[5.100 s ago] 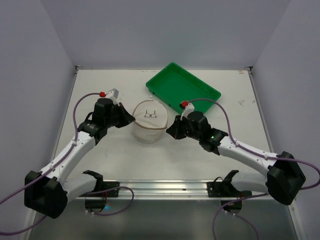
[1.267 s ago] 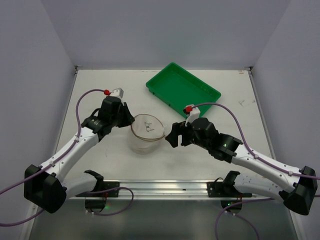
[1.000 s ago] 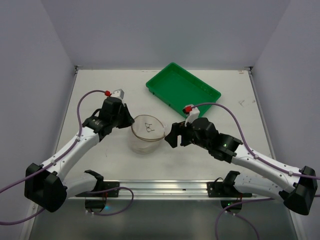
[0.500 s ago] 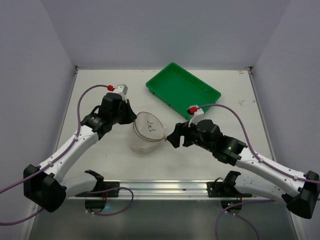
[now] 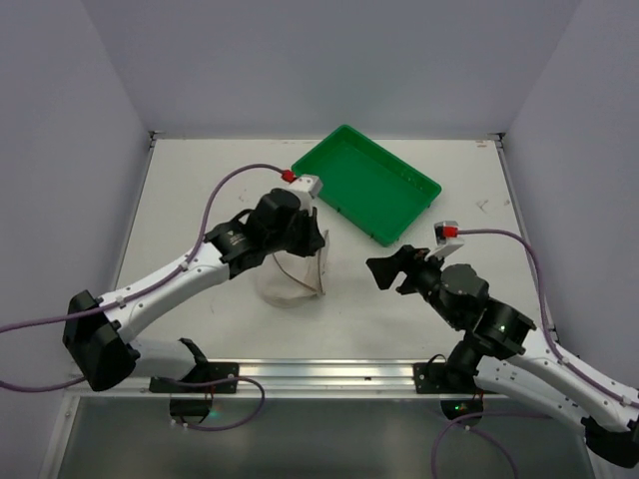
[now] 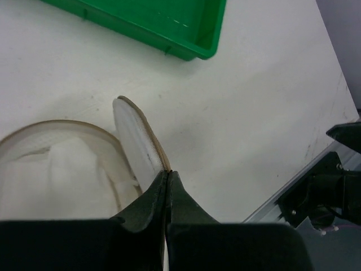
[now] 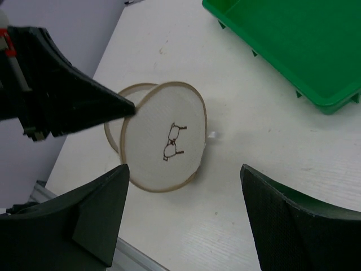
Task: Unzip the laundry bag and remove the bra
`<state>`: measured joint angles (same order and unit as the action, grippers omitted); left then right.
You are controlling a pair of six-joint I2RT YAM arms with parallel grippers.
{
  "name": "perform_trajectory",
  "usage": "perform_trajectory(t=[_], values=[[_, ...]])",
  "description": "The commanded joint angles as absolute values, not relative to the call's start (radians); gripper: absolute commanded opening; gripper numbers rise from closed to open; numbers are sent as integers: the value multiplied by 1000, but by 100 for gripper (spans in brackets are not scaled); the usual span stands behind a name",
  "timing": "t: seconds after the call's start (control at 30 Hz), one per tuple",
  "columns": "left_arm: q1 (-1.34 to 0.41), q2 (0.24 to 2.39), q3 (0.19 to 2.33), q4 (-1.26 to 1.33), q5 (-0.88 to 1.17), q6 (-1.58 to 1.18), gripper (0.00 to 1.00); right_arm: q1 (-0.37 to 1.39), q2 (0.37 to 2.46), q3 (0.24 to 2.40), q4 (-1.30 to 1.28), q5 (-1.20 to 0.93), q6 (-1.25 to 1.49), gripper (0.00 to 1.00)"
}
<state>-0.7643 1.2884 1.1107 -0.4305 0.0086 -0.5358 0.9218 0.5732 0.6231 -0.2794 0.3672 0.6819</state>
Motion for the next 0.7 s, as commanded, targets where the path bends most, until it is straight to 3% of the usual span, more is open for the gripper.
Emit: perform_trajectory(t=[0.0,0.17,0.27,0.3,0.37,0.4,0.43,0.5,0.67], values=[[-898,1353,1178,-362,-43,-544,0,920,502,595,-281,508,736,82],[-1023,1431,1235,-347,-29,-549,19,920,404,581,-317,568,727,82],[-1057,1439,1258,-359,-14,-545,38,920,364,569,-324,580,712,82],[-1058,1425,1259,-367,-14,-543,53,920,356,565,-325,584,707,82],[-1060,1402,1256,-371,-50,-526,68,920,345,557,-324,591,706,82],[-1058,1381,1256,-402,-90,-511,82,920,344,554,-316,589,703,82],[-1058,1373,1259,-426,-142,-506,87,920,347,552,-307,583,700,81],[-1046,1352,1278,-501,-259,-491,96,920,368,548,-278,568,707,81],[-944,1299,1256,-586,-350,-491,97,920,462,551,-195,473,692,79]])
